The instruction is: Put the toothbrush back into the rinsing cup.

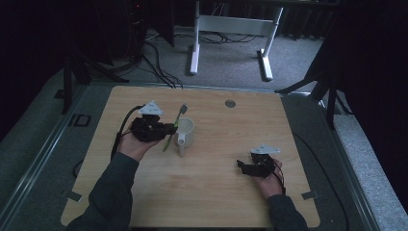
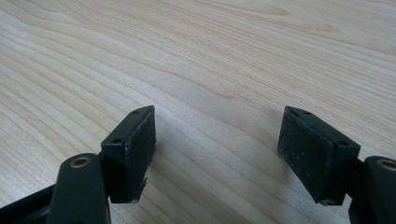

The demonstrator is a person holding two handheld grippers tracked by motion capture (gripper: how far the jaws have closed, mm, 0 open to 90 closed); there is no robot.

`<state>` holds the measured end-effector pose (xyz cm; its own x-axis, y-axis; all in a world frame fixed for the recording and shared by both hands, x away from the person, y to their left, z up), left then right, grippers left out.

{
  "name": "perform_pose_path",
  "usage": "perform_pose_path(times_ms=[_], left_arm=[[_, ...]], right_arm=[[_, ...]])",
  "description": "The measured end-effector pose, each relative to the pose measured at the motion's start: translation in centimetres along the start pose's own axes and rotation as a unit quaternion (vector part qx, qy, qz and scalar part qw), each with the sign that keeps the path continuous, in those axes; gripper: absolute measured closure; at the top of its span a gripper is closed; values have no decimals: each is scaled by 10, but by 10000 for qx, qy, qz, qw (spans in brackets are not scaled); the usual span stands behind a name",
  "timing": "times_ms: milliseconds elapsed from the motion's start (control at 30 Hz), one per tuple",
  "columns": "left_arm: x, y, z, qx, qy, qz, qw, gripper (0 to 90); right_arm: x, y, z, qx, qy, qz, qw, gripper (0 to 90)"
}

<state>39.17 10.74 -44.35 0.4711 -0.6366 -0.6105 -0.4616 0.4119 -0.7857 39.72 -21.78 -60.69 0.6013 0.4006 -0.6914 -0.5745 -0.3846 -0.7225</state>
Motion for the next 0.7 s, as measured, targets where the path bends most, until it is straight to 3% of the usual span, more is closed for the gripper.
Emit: perform_pose_path(times_ms=[700], left_arm=[[1, -4, 1, -127, -6, -224, 9997, 822]], right_arm=[[0, 0, 0, 0, 0, -1, 10000, 273]])
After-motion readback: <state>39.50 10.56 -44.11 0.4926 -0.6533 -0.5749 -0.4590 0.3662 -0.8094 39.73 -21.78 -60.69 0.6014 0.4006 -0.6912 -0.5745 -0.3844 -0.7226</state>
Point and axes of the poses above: each handheld gripper's, and its own axes: x roughly forward along the jaws, y roughly out of its underside, z roughly to its left, the point moved 7 cm from there along x, roughly forward along the jaws, and after that the axes turned 1 degree about z, right-handed, at the moved point
